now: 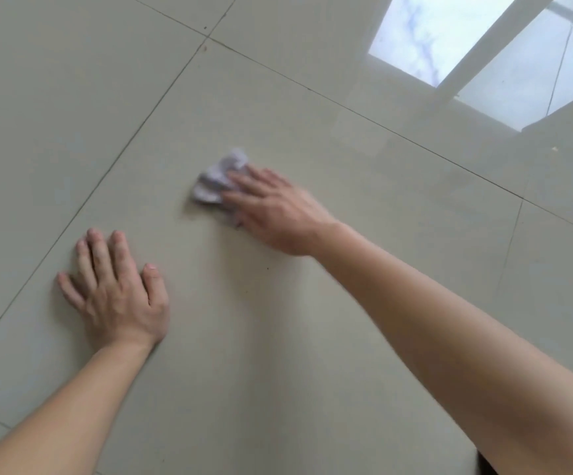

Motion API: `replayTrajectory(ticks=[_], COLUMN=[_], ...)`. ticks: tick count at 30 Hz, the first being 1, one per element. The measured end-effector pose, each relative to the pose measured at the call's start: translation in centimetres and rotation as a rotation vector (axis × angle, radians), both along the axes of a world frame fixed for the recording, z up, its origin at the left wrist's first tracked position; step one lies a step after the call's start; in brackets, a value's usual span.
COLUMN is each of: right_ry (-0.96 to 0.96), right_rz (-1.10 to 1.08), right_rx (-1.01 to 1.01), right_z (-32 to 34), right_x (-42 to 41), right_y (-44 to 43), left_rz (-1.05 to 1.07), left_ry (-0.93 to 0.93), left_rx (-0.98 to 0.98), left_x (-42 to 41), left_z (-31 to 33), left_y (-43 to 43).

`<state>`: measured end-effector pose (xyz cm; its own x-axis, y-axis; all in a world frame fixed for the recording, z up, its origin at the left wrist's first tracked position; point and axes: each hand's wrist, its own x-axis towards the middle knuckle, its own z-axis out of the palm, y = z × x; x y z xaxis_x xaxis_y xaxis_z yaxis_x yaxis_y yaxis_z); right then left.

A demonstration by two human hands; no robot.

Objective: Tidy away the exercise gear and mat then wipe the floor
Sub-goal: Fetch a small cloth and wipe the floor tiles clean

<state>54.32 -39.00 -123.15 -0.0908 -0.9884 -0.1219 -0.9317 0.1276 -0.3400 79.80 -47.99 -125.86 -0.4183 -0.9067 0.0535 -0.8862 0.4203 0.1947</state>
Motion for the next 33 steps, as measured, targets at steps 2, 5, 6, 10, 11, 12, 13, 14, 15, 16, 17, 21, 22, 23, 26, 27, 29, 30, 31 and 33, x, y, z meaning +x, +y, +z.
replayTrajectory(ticks=[2,5,6,10,11,12,13,14,15,16,17,21,22,23,26,27,29,30,31,33], right_ry=[0.020,0.002,-0.017,-0.027,-0.026,-0.027,-0.019,-0.008,0.004,0.018,0.030,0.040,0.039,0.038,-0.004,-0.016,-0.012,0.003,0.022,0.047], right_rz=[-0.365,-0.965,-1.094,-1.009,-0.851,-0.677,-0.499,-0.334,-0.202,-0.113,-0.079,-0.486,-0.630,-0.748,-0.917,-0.914,-0.749,-0.592,-0.418,-0.114], right_rx=[-0.058,0.071,0.094,0.105,0.094,0.087,0.093,0.105,0.117,0.115,0.098,0.057,0.076,0.100,0.147,0.147,0.124,0.103,0.083,0.065], right_z=[-0.3,0.2,0.3,0.3,0.4,0.6,0.8,0.9,1.0,1.0,0.9,0.9,0.9,0.9,1.0,0.9,0.9,1.0,1.0,0.9], right_x=[-4.6,-10.4,-11.1,-7.9,-6.1,-4.1,-2.3,-0.5,0.7,1.3,1.1,-3.8,-5.3,-6.5,-8.4,-8.3,-6.6,-5.0,-3.1,-0.2], right_y=[1.0,2.4,1.7,-5.7,-7.7,-9.4,-10.5,-11.1,-11.0,-10.5,-9.7,-6.0,-5.4,-5.3,-7.9,-9.6,-13.2,-14.9,-16.3,-18.0], left_rz=[0.003,0.004,0.005,0.006,0.004,0.004,0.006,0.009,0.010,0.010,0.008,-0.011,-0.010,-0.010,-0.012,-0.014,-0.015,-0.018,-0.020,-0.026], left_ry=[-0.002,0.000,-0.005,-0.032,-0.037,-0.037,-0.035,-0.035,-0.039,-0.042,-0.044,-0.059,-0.064,-0.072,-0.092,-0.098,-0.110,-0.111,-0.109,-0.112], left_rx=[-0.004,0.009,0.011,0.024,0.022,0.021,0.021,0.023,0.026,0.028,0.028,0.041,0.048,0.054,0.065,0.068,0.067,0.066,0.065,0.062], left_x=[0.0,-0.2,-0.2,-0.4,-0.4,-0.4,-0.4,-0.4,-0.4,-0.4,-0.4,-0.3,-0.3,-0.3,-0.4,-0.4,-0.5,-0.5,-0.5,-0.5], left_z=[0.0,0.2,0.3,0.4,0.4,0.4,0.4,0.5,0.5,0.5,0.6,0.6,0.6,0.6,0.8,0.9,0.8,0.8,0.7,0.7], left_y=[0.0,0.1,0.1,0.1,0.1,0.0,0.0,0.0,0.0,0.0,0.0,-0.1,-0.1,-0.1,-0.2,-0.2,-0.2,-0.2,-0.2,-0.2])
